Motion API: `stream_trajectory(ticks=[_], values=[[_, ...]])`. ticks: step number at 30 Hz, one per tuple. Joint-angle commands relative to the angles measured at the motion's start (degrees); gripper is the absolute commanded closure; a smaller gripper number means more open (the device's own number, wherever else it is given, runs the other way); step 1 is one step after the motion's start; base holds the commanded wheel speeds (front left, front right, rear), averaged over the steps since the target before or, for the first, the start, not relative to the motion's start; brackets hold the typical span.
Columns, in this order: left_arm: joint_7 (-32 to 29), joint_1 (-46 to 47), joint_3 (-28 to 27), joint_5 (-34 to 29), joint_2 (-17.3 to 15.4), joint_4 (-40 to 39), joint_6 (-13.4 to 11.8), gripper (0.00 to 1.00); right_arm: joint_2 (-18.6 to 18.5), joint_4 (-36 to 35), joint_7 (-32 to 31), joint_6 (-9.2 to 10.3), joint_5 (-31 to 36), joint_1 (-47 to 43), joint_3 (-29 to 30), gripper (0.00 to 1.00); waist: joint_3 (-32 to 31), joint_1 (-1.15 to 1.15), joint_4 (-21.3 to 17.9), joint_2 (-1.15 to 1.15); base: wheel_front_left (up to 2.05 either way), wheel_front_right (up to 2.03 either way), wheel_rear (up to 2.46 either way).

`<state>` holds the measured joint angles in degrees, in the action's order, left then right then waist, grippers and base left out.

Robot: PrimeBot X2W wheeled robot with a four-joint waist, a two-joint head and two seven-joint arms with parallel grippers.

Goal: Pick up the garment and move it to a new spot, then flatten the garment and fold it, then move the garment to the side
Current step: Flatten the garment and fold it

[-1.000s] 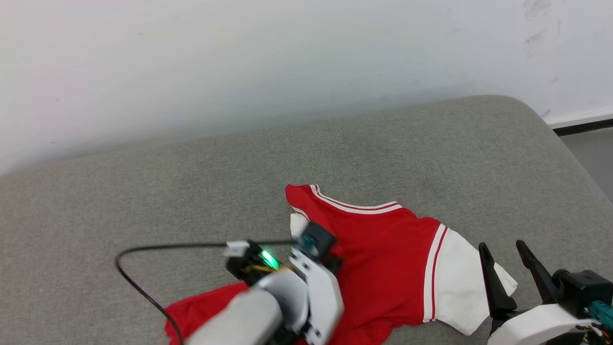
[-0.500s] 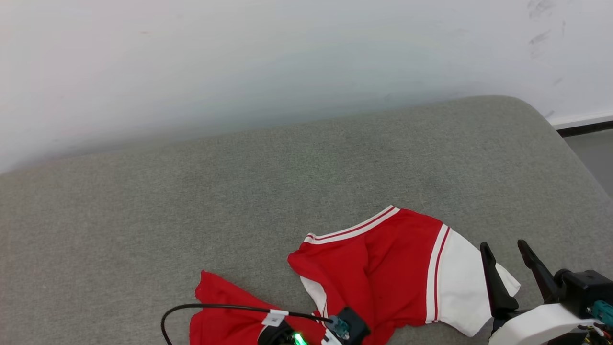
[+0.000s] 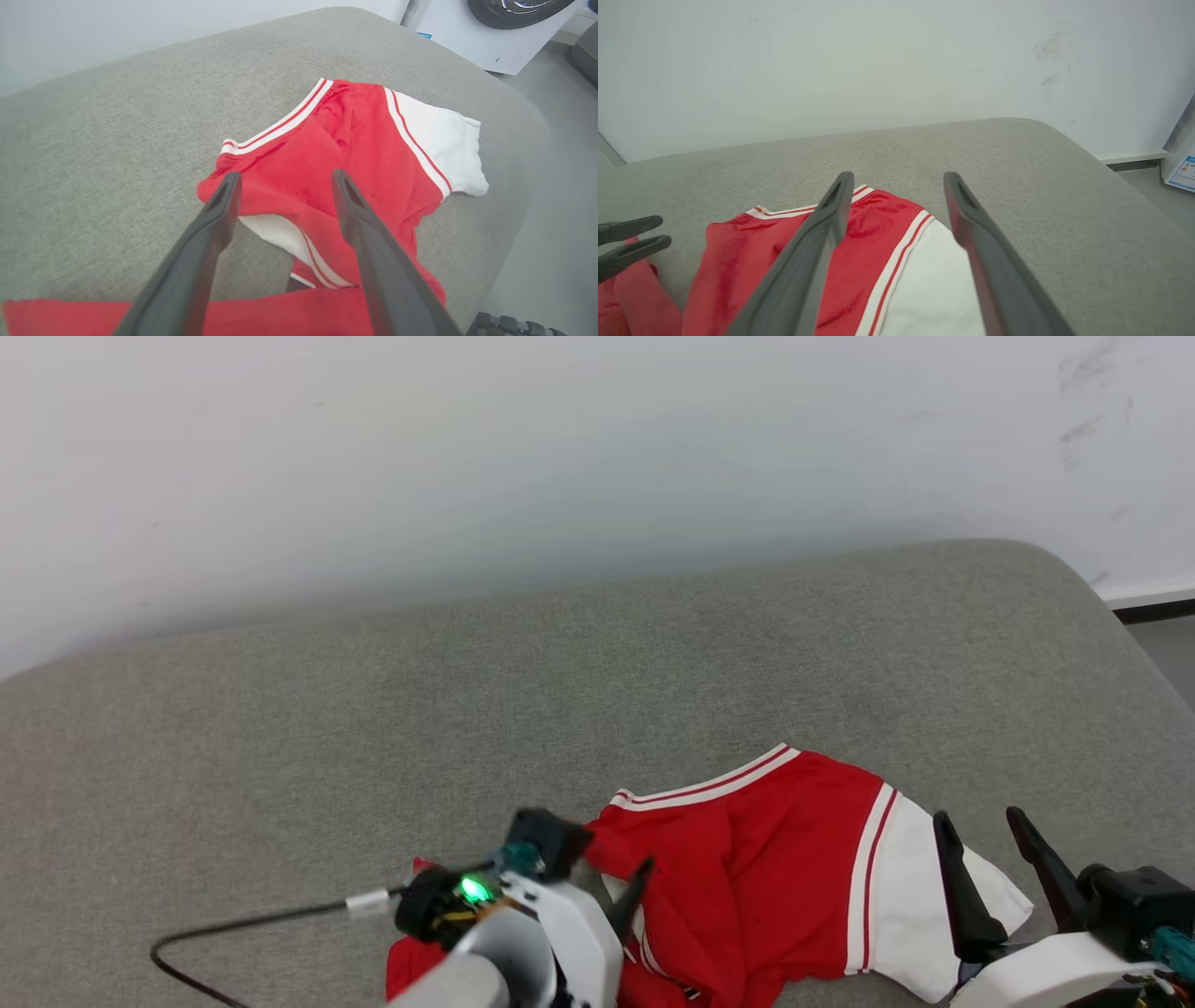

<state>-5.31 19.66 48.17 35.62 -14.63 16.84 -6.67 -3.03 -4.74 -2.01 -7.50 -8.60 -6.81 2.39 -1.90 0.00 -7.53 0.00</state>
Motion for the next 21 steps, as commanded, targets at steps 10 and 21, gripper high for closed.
stream_trajectory(ticks=[10,21], values=[[-8.9,11.6,-0.7,0.9,-2.5,8.2,3.9,0.00,-1.1,-1.9,0.5,0.02,0.7,3.7,-2.3,0.00,6.6,0.00,-2.0,0.00,0.00,0.00,0.00],[-21.2,20.9,5.2,-0.9,-1.9,17.9,10.3,0.00,-1.6,-0.5,2.6,0.02,0.5,6.9,-3.2,0.00,11.8,0.00,-3.8,0.00,0.00,0.00,0.00]])
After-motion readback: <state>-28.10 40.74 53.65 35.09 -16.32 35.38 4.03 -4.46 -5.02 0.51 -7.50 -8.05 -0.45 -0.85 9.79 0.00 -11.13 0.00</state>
